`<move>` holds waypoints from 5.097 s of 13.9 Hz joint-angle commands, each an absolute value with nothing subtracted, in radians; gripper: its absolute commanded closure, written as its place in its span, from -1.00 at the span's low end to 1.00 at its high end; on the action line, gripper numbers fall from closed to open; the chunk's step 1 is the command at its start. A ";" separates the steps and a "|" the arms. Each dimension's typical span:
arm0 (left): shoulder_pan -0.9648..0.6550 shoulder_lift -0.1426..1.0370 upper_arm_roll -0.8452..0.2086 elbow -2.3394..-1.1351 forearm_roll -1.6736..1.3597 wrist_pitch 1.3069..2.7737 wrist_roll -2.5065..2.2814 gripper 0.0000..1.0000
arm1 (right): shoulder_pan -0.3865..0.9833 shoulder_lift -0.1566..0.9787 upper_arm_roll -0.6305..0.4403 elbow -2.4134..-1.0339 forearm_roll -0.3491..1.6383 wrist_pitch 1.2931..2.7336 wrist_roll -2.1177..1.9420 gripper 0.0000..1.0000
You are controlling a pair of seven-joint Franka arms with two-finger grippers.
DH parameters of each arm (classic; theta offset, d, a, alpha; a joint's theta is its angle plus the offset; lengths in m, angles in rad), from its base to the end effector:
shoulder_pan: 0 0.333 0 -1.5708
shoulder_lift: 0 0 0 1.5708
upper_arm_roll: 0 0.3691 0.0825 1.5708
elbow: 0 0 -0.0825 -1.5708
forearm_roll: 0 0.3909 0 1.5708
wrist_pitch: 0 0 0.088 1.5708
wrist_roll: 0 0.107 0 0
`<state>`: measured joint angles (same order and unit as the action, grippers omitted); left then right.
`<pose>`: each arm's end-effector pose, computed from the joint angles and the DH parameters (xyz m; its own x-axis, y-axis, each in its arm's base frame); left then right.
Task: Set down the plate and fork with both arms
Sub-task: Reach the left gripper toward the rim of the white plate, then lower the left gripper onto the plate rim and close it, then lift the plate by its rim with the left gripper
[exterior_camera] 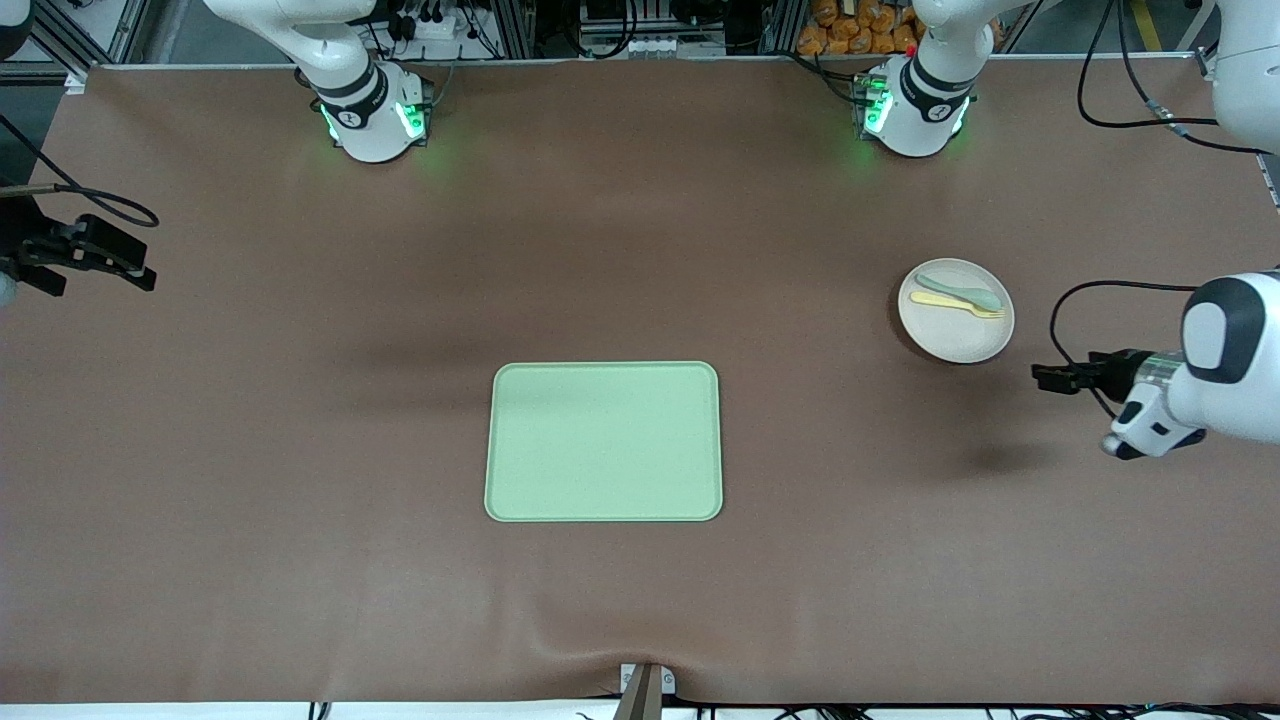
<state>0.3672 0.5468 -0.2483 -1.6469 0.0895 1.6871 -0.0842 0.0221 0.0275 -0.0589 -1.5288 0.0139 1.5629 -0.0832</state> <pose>0.6448 0.1066 0.3164 0.8694 0.1484 -0.4713 0.1761 -0.9843 0.0150 0.5707 -0.0189 0.6815 0.9989 0.0465 0.0076 0.0466 -0.9988 -0.0117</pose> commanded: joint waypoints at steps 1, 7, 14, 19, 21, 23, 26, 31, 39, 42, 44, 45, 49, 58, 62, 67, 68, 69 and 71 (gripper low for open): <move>0.387 0.442 -0.253 -1.813 0.074 1.733 0.026 -1.00 | 0.023 0.003 -0.063 -1.548 0.012 1.569 -0.092 -1.00; 0.505 0.410 -0.253 -1.994 0.072 1.913 0.352 -1.00 | 0.023 0.003 -0.063 -1.548 0.012 1.568 -0.092 -1.00; 0.531 0.407 -0.253 -2.034 0.061 1.917 0.399 -1.00 | 0.023 0.005 -0.063 -1.548 0.012 1.571 -0.092 -1.00; 0.566 0.335 -0.253 -2.115 0.006 1.919 0.275 -1.00 | 0.021 0.005 -0.063 -1.548 0.012 1.568 -0.094 -1.00; 0.565 0.322 -0.256 -2.137 0.005 1.942 0.209 -1.00 | 0.021 0.005 -0.063 -1.548 0.012 1.568 -0.092 -1.00; 0.563 0.334 -0.268 -2.137 0.002 2.005 0.169 -1.00 | 0.020 0.005 -0.063 -1.548 0.012 1.568 -0.094 -1.00; 0.558 0.382 -0.270 -2.129 0.006 2.111 0.178 -1.00 | 0.021 0.005 -0.063 -1.548 0.012 1.568 -0.094 -1.00; 0.548 0.387 -0.301 -2.137 0.015 2.109 0.189 -1.00 | 0.020 0.005 -0.063 -1.548 0.012 1.571 -0.092 -1.00; 0.583 0.281 -0.331 -2.289 0.002 2.102 -0.079 -1.00 | 0.020 0.005 -0.063 -1.548 0.014 1.566 -0.092 -1.00; 0.583 0.239 -0.345 -2.341 0.000 2.102 -0.219 -1.00 | 0.020 0.005 -0.063 -1.548 0.014 1.566 -0.092 -1.00; 0.583 0.226 -0.345 -2.379 0.000 2.102 -0.247 -1.00 | 0.020 0.005 -0.063 -1.548 0.012 1.566 -0.092 -1.00; 0.586 0.218 -0.344 -2.394 0.000 2.102 -0.247 -1.00 | 0.020 0.005 -0.063 -1.548 0.014 1.566 -0.094 -1.00; 0.627 0.199 -0.345 -2.434 0.000 2.102 -0.247 -1.00 | 0.020 0.005 -0.063 -1.548 0.014 1.569 -0.094 -1.00; 0.624 0.228 -0.359 -2.444 -0.067 2.115 -0.247 -1.00 | 0.020 0.005 -0.064 -1.548 0.014 1.565 -0.094 -1.00; 0.624 0.258 -0.359 -2.442 -0.067 2.146 -0.248 -1.00 | 0.020 0.005 -0.064 -1.548 0.014 1.566 -0.094 -1.00; 0.624 0.287 -0.359 -2.442 -0.067 2.186 -0.250 -1.00 | 0.018 0.005 -0.064 -1.548 0.014 1.568 -0.094 -1.00; 0.624 0.285 -0.359 -2.444 -0.067 2.186 -0.255 -0.98 | 0.018 0.005 -0.064 -1.548 0.014 1.568 -0.094 -1.00; 0.623 0.285 -0.359 -2.444 -0.067 2.186 -0.262 -0.63 | 0.018 0.005 -0.064 -1.548 0.014 1.566 -0.094 -1.00; 0.620 0.285 -0.367 -2.444 -0.067 2.186 -0.264 0.17 | 0.018 0.005 -0.066 -1.548 0.014 1.565 -0.094 -1.00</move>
